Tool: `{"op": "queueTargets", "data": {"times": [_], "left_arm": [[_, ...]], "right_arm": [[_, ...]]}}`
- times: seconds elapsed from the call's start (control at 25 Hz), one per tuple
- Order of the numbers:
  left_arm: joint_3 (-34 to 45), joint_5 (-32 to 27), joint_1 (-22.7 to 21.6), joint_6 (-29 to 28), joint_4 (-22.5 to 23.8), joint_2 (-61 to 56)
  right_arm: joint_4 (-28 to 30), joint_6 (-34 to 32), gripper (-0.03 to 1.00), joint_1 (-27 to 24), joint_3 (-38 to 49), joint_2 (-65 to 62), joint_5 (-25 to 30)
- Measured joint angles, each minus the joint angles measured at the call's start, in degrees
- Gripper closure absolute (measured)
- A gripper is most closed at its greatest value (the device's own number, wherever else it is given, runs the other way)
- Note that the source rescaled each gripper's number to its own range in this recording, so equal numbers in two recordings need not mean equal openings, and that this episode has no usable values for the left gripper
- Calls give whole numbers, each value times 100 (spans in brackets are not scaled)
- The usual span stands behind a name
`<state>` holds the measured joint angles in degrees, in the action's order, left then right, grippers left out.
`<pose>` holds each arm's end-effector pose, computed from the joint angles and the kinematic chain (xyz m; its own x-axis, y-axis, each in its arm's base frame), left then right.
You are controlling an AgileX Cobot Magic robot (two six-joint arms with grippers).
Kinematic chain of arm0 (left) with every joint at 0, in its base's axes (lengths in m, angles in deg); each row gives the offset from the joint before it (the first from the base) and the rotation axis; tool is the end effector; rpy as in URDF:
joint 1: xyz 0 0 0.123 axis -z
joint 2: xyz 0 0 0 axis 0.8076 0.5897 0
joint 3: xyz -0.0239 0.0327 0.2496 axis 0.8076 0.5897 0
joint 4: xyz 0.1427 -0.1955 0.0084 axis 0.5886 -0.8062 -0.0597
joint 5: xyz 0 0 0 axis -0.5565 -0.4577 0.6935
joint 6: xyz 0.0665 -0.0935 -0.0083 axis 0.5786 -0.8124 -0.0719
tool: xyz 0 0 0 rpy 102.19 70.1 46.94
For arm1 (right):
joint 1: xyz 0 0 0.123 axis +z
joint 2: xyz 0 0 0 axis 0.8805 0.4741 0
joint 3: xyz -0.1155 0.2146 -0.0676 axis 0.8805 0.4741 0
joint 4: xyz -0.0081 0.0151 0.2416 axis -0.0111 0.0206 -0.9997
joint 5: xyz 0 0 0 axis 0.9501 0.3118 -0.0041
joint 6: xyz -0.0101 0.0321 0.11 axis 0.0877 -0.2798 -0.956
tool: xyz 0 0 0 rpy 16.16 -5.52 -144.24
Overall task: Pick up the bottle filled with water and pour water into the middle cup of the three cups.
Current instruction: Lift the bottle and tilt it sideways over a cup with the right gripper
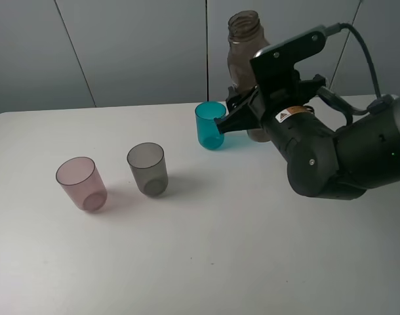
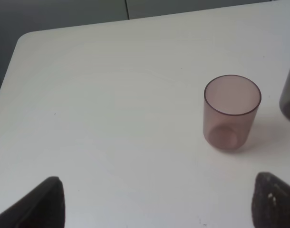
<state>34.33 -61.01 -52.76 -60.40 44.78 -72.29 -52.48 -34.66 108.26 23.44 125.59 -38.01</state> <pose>0.0376 0.0006 0.2628 -0.4593 0.0699 -0.8855 0.0367 0.9975 0.0597 0.2661 0.1872 0.1417 -0.1048 -0.3244 -0.9401 -0.2469 0.9242 -0.2914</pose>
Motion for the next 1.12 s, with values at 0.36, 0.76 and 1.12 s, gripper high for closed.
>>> {"op": "queueTargets", "data": {"times": [0.36, 0.76, 1.12], "left_arm": [[0, 0, 0, 0, 0, 0], [0, 0, 0, 0, 0, 0], [0, 0, 0, 0, 0, 0]], "right_arm": [[-381, 891, 97, 246, -776, 0, 1177], [979, 598, 97, -33, -776, 145, 1322], [1097, 1058, 97, -194, -776, 445, 1424]]}}
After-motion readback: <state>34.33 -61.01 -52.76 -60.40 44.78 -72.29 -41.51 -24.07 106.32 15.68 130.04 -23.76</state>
